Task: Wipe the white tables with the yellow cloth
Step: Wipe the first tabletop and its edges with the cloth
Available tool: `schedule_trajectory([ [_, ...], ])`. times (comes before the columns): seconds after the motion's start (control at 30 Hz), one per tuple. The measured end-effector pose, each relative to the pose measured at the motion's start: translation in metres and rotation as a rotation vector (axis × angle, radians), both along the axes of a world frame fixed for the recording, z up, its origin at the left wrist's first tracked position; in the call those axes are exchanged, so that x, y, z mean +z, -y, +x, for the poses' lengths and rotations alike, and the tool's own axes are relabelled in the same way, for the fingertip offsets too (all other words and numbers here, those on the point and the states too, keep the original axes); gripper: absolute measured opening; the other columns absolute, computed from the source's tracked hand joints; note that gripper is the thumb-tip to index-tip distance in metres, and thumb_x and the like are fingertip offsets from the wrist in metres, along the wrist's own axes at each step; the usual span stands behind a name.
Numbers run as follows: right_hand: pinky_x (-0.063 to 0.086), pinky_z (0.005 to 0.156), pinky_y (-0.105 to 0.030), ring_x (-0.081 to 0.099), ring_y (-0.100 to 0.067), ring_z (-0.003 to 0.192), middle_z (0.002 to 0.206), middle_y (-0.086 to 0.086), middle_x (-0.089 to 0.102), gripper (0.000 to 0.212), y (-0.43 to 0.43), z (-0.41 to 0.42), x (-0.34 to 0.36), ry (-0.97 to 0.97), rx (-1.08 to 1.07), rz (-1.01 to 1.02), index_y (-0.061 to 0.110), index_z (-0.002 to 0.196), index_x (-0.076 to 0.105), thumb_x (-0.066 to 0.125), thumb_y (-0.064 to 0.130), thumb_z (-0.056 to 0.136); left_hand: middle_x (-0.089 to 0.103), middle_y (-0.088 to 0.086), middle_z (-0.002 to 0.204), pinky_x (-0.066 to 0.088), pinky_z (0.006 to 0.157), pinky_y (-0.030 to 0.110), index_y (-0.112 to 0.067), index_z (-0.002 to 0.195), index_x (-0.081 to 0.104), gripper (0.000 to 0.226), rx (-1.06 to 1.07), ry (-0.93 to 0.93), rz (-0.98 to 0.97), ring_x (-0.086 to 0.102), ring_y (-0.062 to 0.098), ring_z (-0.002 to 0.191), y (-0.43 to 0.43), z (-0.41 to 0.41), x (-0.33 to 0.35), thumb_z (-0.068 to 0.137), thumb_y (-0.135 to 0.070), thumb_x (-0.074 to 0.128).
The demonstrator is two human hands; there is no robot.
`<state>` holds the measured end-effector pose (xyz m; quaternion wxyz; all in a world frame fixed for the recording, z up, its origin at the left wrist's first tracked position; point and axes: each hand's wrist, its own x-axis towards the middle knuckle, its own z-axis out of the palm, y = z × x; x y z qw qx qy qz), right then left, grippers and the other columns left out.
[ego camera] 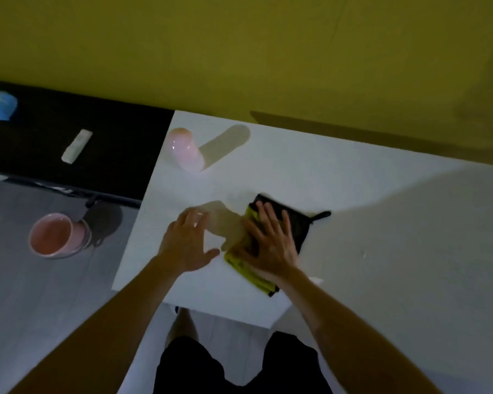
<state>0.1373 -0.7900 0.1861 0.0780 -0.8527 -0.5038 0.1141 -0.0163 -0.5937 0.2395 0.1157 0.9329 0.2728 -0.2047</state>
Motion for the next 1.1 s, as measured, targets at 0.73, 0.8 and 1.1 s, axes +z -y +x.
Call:
schedule_trajectory([
  [0.73, 0.008, 0.131, -0.066, 0.007, -0.030, 0.168, 0.182, -0.007, 0.012, 0.083, 0.014, 0.155, 0.007, 0.104, -0.154, -0.042, 0.039, 0.170, 0.025, 0.043, 0.075, 0.097, -0.017, 0.016, 0.180, 0.022, 0.134, 0.058, -0.012, 0.170, -0.015, 0.174, 0.027, -0.123, 0.029, -0.007, 0.042, 0.167, 0.031, 0.002, -0.001, 0.052, -0.077, 0.096],
  [0.8, 0.005, 0.130, -0.068, 0.003, -0.032, 0.168, 0.182, -0.009, 0.008, 0.088, 0.009, 0.142, 0.010, 0.109, -0.232, -0.068, 0.035, 0.171, 0.021, 0.037, 0.080, 0.098, -0.017, 0.016, 0.180, 0.023, 0.133, 0.059, -0.013, 0.170, -0.016, 0.175, 0.026, -0.122, 0.031, -0.007, 0.042, 0.167, 0.031, 0.000, -0.002, 0.052, -0.078, 0.095],
  [1.1, 0.010, 0.131, -0.064, 0.006, -0.029, 0.169, 0.181, -0.005, 0.015, 0.081, -0.016, 0.030, 0.001, 0.026, 0.320, 0.037, 0.038, 0.171, 0.026, 0.043, 0.074, 0.100, -0.012, 0.016, 0.179, 0.026, 0.133, 0.056, -0.010, 0.170, -0.009, 0.175, 0.037, -0.152, 0.043, -0.003, 0.043, 0.167, 0.031, 0.007, 0.004, 0.047, -0.073, 0.100],
])
